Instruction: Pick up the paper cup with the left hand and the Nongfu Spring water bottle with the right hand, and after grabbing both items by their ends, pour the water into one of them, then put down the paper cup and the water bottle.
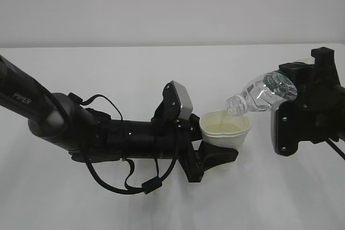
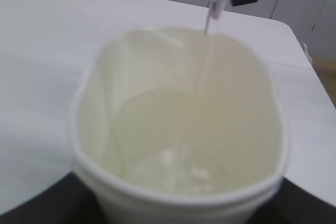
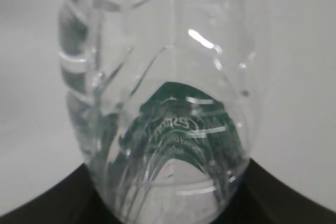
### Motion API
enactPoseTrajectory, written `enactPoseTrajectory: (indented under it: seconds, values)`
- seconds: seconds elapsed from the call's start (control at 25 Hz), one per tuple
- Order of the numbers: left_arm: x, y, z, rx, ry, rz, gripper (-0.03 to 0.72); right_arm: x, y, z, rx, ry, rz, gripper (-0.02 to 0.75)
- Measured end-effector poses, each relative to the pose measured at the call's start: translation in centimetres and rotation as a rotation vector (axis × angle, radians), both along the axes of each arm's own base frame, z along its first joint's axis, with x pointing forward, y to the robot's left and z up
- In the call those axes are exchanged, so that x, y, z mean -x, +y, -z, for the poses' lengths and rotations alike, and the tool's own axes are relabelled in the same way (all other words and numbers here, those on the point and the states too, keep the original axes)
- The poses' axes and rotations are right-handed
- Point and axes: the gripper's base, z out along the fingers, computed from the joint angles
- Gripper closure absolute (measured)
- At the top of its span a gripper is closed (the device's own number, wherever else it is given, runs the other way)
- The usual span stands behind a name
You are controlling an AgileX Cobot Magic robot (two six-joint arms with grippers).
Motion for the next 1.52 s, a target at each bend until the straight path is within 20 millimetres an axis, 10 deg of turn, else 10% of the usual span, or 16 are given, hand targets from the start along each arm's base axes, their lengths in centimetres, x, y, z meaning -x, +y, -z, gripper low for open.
enactPoseTrajectory:
  seconds: [1.52]
  values:
    - [0.0,0.0,0.0,0.001,0.001,0.0,0.256,0.03,0.14,-0.01,0.017,-0.005,-0.022,0.346]
